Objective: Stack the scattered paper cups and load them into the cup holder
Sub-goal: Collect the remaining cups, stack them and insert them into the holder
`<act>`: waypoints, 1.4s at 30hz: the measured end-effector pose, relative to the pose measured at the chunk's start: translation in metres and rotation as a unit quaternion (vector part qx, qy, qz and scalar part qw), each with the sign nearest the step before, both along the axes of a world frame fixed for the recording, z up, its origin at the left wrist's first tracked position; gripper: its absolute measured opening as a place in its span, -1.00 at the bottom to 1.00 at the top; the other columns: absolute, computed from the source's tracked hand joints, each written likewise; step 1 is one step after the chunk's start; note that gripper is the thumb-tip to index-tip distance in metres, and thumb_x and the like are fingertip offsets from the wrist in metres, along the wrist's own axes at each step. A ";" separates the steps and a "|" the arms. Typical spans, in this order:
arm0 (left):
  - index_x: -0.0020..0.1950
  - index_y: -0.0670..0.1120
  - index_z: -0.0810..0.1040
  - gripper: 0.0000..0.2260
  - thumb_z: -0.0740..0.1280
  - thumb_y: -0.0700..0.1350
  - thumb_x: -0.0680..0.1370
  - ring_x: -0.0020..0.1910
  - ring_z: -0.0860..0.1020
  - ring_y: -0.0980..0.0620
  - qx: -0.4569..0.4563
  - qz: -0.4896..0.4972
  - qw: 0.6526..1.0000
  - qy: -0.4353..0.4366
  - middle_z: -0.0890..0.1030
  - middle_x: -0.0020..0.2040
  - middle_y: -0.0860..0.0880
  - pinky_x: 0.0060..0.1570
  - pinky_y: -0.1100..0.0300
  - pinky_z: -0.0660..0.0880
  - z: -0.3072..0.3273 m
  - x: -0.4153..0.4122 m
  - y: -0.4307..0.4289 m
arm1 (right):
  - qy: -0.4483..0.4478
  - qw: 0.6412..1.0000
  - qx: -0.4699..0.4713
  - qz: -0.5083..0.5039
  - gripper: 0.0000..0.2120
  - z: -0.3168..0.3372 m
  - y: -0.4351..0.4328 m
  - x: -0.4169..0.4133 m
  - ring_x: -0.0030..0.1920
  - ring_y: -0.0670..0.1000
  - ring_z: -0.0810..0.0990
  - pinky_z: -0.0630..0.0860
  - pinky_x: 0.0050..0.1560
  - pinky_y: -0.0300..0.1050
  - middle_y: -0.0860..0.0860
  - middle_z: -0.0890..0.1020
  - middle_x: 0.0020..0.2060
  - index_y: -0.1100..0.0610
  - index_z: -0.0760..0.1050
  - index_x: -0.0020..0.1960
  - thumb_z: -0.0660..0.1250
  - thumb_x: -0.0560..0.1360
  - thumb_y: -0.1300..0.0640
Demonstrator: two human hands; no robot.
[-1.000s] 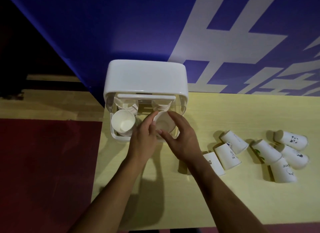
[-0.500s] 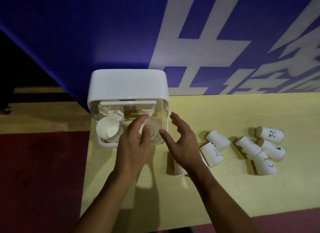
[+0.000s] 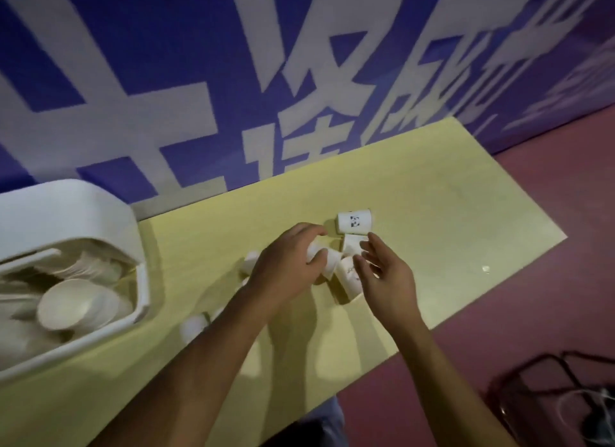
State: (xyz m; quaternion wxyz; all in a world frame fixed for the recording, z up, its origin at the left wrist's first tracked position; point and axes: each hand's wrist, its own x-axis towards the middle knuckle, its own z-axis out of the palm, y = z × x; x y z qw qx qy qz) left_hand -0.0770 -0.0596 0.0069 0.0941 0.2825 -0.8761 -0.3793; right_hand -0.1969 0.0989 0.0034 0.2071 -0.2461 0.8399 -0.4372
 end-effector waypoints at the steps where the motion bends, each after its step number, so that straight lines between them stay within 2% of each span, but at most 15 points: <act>1: 0.38 0.11 0.50 -0.67 0.31 0.05 0.61 0.19 0.55 0.06 -0.009 -0.015 1.000 -0.020 0.52 0.34 0.16 0.08 0.09 0.56 -0.004 -0.025 0.003 | -0.004 1.000 0.007 -0.003 -0.52 -0.004 0.012 -0.016 0.20 -0.18 0.60 0.45 0.08 -0.51 -0.19 0.60 0.21 0.02 0.40 0.53 0.36 0.62 0.08; 3: 0.41 0.09 0.48 -0.63 0.33 0.04 0.60 0.22 0.56 0.02 -0.031 -0.035 0.997 -0.054 0.52 0.37 0.12 0.09 0.09 0.55 -0.013 -0.077 0.008 | -0.012 1.000 0.026 -0.005 -0.51 -0.013 0.031 -0.048 0.19 -0.17 0.58 0.41 0.05 -0.52 -0.21 0.58 0.22 0.03 0.39 0.54 0.36 0.62 0.06; 6: 0.50 0.05 0.41 -0.54 0.36 0.04 0.60 0.29 0.52 -0.03 -0.062 -0.054 0.990 -0.112 0.48 0.44 0.06 0.16 0.06 0.52 -0.029 -0.146 0.007 | -0.019 0.999 0.049 0.000 -0.49 -0.030 0.047 -0.088 0.20 -0.15 0.57 0.40 0.04 -0.49 -0.13 0.60 0.28 0.04 0.38 0.54 0.37 0.62 0.06; 10: 0.56 0.02 0.31 -0.40 0.40 0.09 0.56 0.40 0.44 -0.10 -0.086 -0.068 0.969 -0.224 0.43 0.48 -0.04 0.27 -0.02 0.45 -0.064 -0.207 -0.001 | -0.037 0.997 0.063 0.027 -0.49 -0.057 0.056 -0.130 0.27 -0.06 0.59 0.52 0.21 -0.17 -0.06 0.60 0.33 0.04 0.39 0.53 0.39 0.61 0.06; 12: 0.55 0.00 0.31 -0.36 0.43 0.15 0.53 0.38 0.45 -0.13 -0.087 -0.068 0.959 -0.261 0.45 0.45 -0.07 0.27 -0.04 0.44 -0.082 -0.223 -0.004 | -0.042 0.994 0.081 0.052 -0.45 -0.070 0.057 -0.146 0.30 -0.05 0.57 0.52 0.27 -0.10 -0.05 0.57 0.37 0.03 0.37 0.54 0.41 0.59 0.02; 15: 0.51 -0.02 0.34 -0.35 0.42 0.20 0.51 0.32 0.48 -0.13 -0.096 -0.085 0.949 -0.287 0.50 0.39 -0.07 0.23 -0.03 0.45 -0.099 -0.235 -0.008 | -0.066 0.988 0.105 0.090 -0.31 -0.088 0.051 -0.161 0.39 -0.04 0.49 0.46 0.36 -0.05 -0.05 0.49 0.44 0.02 0.31 0.58 0.48 0.53 -0.05; 20: 0.42 -0.02 0.36 -0.38 0.47 0.19 0.47 0.24 0.54 -0.13 -0.063 -0.071 0.953 -0.287 0.54 0.29 -0.06 0.11 0.03 0.47 -0.102 -0.244 -0.015 | -0.085 0.973 0.137 0.165 -0.06 -0.116 0.028 -0.173 0.50 0.06 0.32 0.26 0.49 -0.11 0.05 0.37 0.51 0.11 0.24 0.60 0.63 0.37 -0.07; 23: 0.25 0.02 0.36 -0.45 0.54 0.12 0.40 0.11 0.57 -0.09 0.014 0.019 0.981 -0.191 0.57 0.16 0.00 0.02 0.03 0.53 -0.087 -0.240 -0.018 | -0.067 0.968 0.146 0.192 -0.07 -0.129 0.020 -0.177 0.47 0.11 0.30 0.18 0.40 -0.20 0.05 0.39 0.49 0.12 0.28 0.58 0.65 0.34 -0.02; 26: 0.22 0.08 0.34 -0.39 0.62 0.10 0.36 0.07 0.56 0.06 0.100 0.113 0.987 -0.049 0.56 0.11 0.10 -0.03 0.11 0.54 -0.067 -0.213 -0.013 | -0.048 0.969 0.142 0.195 -0.17 -0.138 0.019 -0.178 0.39 0.11 0.35 0.24 0.31 -0.21 0.01 0.47 0.41 0.10 0.37 0.51 0.63 0.34 -0.03; 28: 0.25 0.10 0.35 -0.38 0.63 0.10 0.36 0.12 0.55 0.17 0.134 0.160 0.978 0.015 0.55 0.14 0.17 0.01 0.22 0.51 -0.058 -0.184 -0.007 | -0.059 0.971 0.138 0.188 -0.22 -0.139 0.018 -0.178 0.34 0.08 0.39 0.35 0.25 -0.16 0.00 0.54 0.31 0.08 0.40 0.46 0.62 0.33 -0.06; 30: 0.26 0.11 0.36 -0.43 0.58 0.14 0.39 0.14 0.55 0.18 0.155 0.193 0.967 0.069 0.54 0.16 0.21 0.06 0.24 0.51 -0.054 -0.150 0.000 | -0.062 0.977 0.119 0.164 -0.27 -0.137 0.019 -0.181 0.24 0.06 0.51 0.44 0.12 -0.17 0.00 0.59 0.21 0.09 0.41 0.40 0.60 0.34 -0.07; 32: 0.25 0.14 0.38 -0.50 0.47 0.21 0.41 0.11 0.57 0.14 0.182 0.228 0.948 0.130 0.55 0.15 0.20 0.08 0.22 0.52 -0.051 -0.114 0.007 | -0.063 0.985 0.085 0.133 -0.28 -0.125 0.020 -0.180 0.20 0.01 0.56 0.50 0.13 -0.17 -0.02 0.57 0.25 0.10 0.39 0.42 0.61 0.37 -0.03; 34: 0.26 0.13 0.40 -0.55 0.43 0.19 0.44 0.11 0.57 0.11 0.213 0.261 0.923 0.187 0.57 0.16 0.11 0.09 0.19 0.52 -0.048 -0.082 0.012 | -0.035 0.992 0.043 0.117 -0.26 -0.109 0.018 -0.177 0.25 -0.02 0.55 0.56 0.21 0.00 -0.09 0.50 0.32 0.07 0.37 0.48 0.61 0.40 -0.03; 37: 0.27 0.11 0.40 -0.52 0.43 0.15 0.41 0.16 0.56 0.06 0.212 0.296 0.903 0.227 0.55 0.20 0.03 0.08 0.18 0.53 -0.037 -0.035 0.014 | 0.024 0.989 -0.006 0.145 -0.25 -0.074 -0.002 -0.156 0.31 -0.11 0.50 0.56 0.25 0.06 -0.16 0.47 0.32 0.02 0.38 0.49 0.59 0.40 -0.10; 42: 0.32 0.25 0.43 -0.46 0.48 0.12 0.37 0.27 0.53 -0.01 0.154 0.317 0.905 0.236 0.53 0.28 0.12 0.18 0.03 0.53 -0.015 0.053 0.002 | 0.052 0.975 -0.037 0.214 -0.16 -0.013 -0.058 -0.077 0.31 -0.12 0.50 0.55 0.26 0.01 -0.15 0.50 0.38 0.00 0.35 0.51 0.61 0.35 -0.19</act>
